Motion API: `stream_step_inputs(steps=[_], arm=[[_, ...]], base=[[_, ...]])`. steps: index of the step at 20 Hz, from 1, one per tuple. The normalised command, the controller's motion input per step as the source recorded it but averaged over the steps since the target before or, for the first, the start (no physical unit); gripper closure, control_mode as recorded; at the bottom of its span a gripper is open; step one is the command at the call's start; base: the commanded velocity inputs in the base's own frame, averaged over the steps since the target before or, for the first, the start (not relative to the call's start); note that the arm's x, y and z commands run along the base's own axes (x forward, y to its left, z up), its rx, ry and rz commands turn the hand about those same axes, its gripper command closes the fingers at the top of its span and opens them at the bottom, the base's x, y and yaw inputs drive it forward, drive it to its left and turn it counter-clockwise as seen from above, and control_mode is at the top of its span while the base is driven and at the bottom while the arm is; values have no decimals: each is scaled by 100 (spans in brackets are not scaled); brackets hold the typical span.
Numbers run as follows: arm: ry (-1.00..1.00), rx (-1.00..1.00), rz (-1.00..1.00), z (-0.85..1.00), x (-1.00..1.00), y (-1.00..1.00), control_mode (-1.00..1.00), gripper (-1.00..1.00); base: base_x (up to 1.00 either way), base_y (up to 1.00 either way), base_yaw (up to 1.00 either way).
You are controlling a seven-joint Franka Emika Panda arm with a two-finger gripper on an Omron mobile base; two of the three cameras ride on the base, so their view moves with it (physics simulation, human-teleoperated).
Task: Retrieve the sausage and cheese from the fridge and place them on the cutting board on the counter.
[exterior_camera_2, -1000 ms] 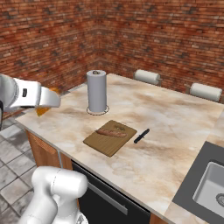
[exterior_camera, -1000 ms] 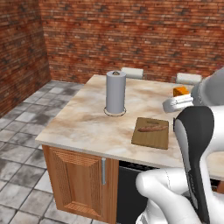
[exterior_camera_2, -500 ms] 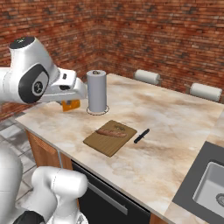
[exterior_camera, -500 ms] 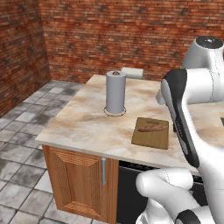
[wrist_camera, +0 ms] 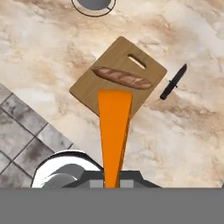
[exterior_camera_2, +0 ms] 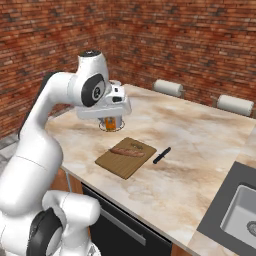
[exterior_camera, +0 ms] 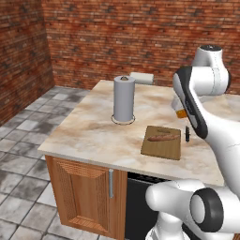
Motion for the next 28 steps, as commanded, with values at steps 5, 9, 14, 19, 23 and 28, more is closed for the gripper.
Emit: stream_step_inputs(steps=[5, 9, 14, 19, 23, 28], arm=[[5, 0, 16, -60, 40, -33, -100, 100], [4, 0, 21, -54, 13, -14, -100, 100], [6, 0, 22, -44, 1, -19, -100, 100], [5, 1, 15, -8, 23, -12, -100, 100], [6, 1, 13, 0, 21, -2, -100, 100], [4, 2, 14, 0, 33, -1, -100, 100]], base=[[0, 0, 0], [0, 0, 0], [0, 0, 0], [0, 0, 0], [0, 0, 0], [0, 0, 0]])
